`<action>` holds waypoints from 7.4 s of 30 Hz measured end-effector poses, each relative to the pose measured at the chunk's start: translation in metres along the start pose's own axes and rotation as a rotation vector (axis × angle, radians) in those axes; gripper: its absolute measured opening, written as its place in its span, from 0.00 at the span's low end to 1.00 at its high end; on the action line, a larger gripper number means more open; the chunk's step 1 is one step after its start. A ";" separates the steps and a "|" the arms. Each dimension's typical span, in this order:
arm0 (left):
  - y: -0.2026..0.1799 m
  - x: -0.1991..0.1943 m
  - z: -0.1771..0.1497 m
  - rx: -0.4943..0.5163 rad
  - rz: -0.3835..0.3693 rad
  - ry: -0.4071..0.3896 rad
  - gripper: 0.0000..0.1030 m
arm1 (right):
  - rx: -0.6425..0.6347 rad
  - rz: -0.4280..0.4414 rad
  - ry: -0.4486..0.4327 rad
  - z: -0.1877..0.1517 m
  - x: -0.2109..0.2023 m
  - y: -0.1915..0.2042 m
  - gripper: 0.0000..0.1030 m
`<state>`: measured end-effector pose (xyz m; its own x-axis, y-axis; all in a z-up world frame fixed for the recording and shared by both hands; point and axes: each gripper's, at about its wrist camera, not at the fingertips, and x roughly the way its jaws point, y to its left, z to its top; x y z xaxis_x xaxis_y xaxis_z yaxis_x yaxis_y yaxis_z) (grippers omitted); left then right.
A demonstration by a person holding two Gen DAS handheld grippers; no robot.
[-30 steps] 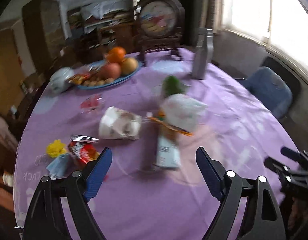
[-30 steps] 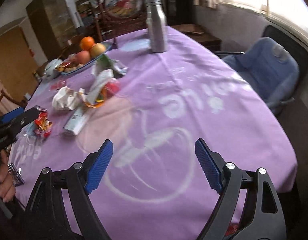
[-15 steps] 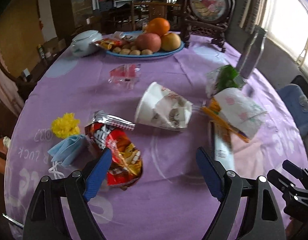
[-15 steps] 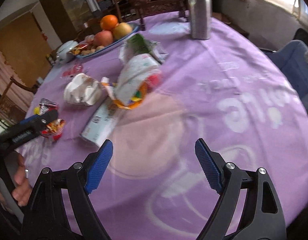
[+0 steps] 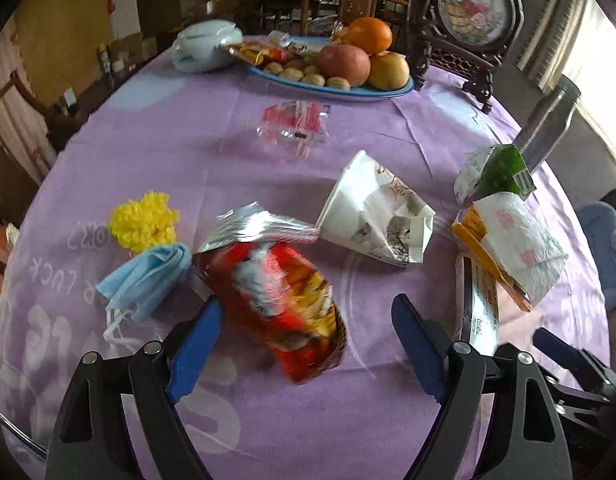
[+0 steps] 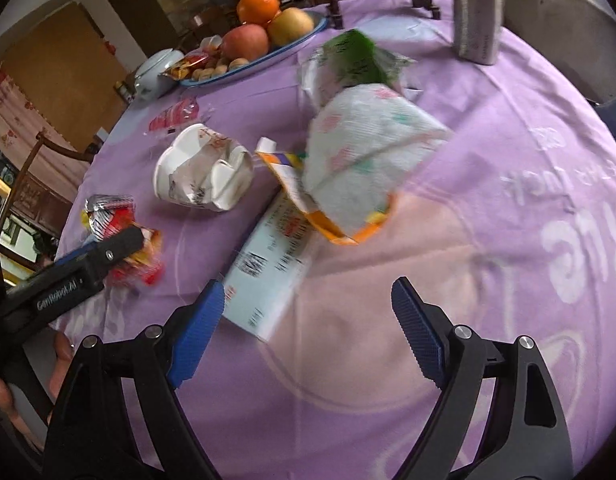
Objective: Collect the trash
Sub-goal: 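Grasp the white medicine box with the right gripper while the left gripper grasps the red snack bag, then lift both items and carry them over the red wastebasket, then open both grippers to drop the box and snack bag into the wastebasket, then move both tools back toward the table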
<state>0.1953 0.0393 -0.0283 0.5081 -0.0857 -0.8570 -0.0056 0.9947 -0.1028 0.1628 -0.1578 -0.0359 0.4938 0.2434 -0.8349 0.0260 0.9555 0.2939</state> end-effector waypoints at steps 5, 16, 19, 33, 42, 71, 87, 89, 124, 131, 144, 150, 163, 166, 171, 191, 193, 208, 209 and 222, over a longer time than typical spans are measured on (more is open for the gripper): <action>0.002 -0.002 0.000 -0.007 0.048 -0.017 0.80 | 0.029 0.012 0.038 0.008 0.023 0.016 0.81; 0.012 0.000 0.003 -0.050 0.069 -0.010 0.81 | 0.002 -0.061 0.049 0.012 0.042 0.031 0.58; 0.013 0.004 0.003 -0.052 0.069 0.003 0.81 | -0.036 -0.076 0.047 0.008 0.037 0.029 0.52; 0.008 0.032 0.002 -0.038 0.110 0.100 0.81 | -0.073 -0.023 -0.023 -0.036 -0.039 -0.008 0.22; 0.006 0.049 0.001 -0.029 0.147 0.108 0.67 | -0.073 -0.025 0.011 -0.049 -0.037 -0.016 0.39; -0.068 0.003 -0.031 0.243 -0.006 -0.067 0.27 | -0.149 -0.167 0.002 -0.086 -0.052 -0.030 0.26; -0.083 -0.009 -0.045 0.333 -0.050 -0.111 0.27 | -0.045 -0.076 -0.053 -0.095 -0.068 -0.055 0.24; -0.092 -0.014 -0.052 0.374 -0.073 -0.129 0.27 | 0.018 -0.053 -0.097 -0.106 -0.086 -0.072 0.24; -0.346 -0.119 -0.305 1.097 -0.453 -0.056 0.27 | 0.542 -0.171 -0.283 -0.315 -0.226 -0.305 0.24; -0.387 -0.104 -0.359 1.252 -0.505 0.019 0.27 | 0.717 -0.213 -0.193 -0.384 -0.209 -0.364 0.24; -0.462 -0.010 -0.483 1.505 -0.496 0.279 0.27 | 1.053 -0.173 -0.016 -0.493 -0.131 -0.451 0.24; -0.489 0.038 -0.525 1.549 -0.467 0.401 0.27 | 1.190 -0.130 0.023 -0.541 -0.105 -0.475 0.24; -0.510 0.121 -0.562 1.503 -0.400 0.601 0.28 | 1.276 -0.087 0.054 -0.552 -0.076 -0.505 0.25; -0.519 0.123 -0.565 1.481 -0.385 0.633 0.28 | 1.296 -0.070 0.057 -0.553 -0.072 -0.506 0.26; -0.523 0.131 -0.558 1.436 -0.383 0.691 0.28 | 1.318 -0.057 0.069 -0.556 -0.068 -0.512 0.26; -0.519 0.095 -0.545 1.401 -0.453 0.681 0.78 | 1.340 -0.101 0.005 -0.549 -0.108 -0.506 0.49; -0.516 0.084 -0.543 1.409 -0.453 0.659 0.78 | 1.311 -0.118 -0.011 -0.540 -0.119 -0.501 0.50; -0.495 -0.045 -0.478 1.409 -0.571 0.340 0.78 | 1.213 -0.378 -0.193 -0.473 -0.244 -0.454 0.70; -0.491 -0.055 -0.473 1.405 -0.585 0.309 0.78 | 1.194 -0.400 -0.213 -0.466 -0.254 -0.447 0.71; -0.408 -0.131 -0.330 1.089 -0.525 0.042 0.78 | 0.947 -0.451 -0.298 -0.364 -0.281 -0.365 0.74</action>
<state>-0.1531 -0.3741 -0.0411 0.2024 -0.4755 -0.8561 0.9317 0.3628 0.0188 -0.3017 -0.5147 -0.0775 0.4586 -0.2693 -0.8469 0.8533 0.3994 0.3351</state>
